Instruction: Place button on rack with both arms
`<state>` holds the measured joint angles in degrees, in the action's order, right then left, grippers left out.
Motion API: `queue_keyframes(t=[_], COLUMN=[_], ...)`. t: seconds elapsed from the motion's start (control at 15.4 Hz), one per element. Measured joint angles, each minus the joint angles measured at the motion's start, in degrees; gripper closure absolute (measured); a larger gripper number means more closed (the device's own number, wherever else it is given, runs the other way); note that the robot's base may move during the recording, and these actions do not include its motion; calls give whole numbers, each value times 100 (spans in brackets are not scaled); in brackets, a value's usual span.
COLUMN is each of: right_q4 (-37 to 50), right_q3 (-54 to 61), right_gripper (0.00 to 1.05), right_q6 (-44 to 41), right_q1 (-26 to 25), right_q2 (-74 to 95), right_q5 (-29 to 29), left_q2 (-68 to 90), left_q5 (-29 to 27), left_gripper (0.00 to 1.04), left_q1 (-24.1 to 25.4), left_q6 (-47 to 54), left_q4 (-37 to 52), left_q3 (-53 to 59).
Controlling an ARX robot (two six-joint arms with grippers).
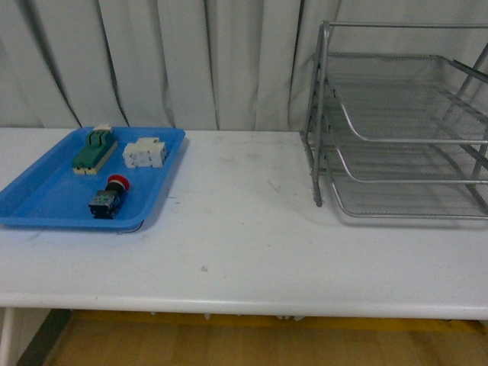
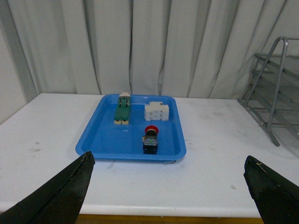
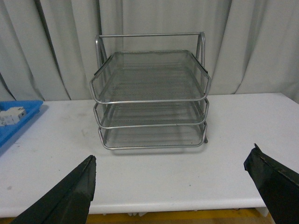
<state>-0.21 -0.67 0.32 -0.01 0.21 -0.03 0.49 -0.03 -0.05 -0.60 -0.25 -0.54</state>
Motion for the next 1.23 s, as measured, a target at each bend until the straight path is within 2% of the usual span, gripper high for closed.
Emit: queue_keyframes(t=[1.23], right_q4=[0], right_q3=[0], right_gripper=[6], right_q6=[0], right_q1=[0], right_q2=[0], right_q5=[0], left_q2=[0], left_q5=[0], left_gripper=[7], left_q1=[0], left_q6=[0], left_q4=[0], left_q3=[0])
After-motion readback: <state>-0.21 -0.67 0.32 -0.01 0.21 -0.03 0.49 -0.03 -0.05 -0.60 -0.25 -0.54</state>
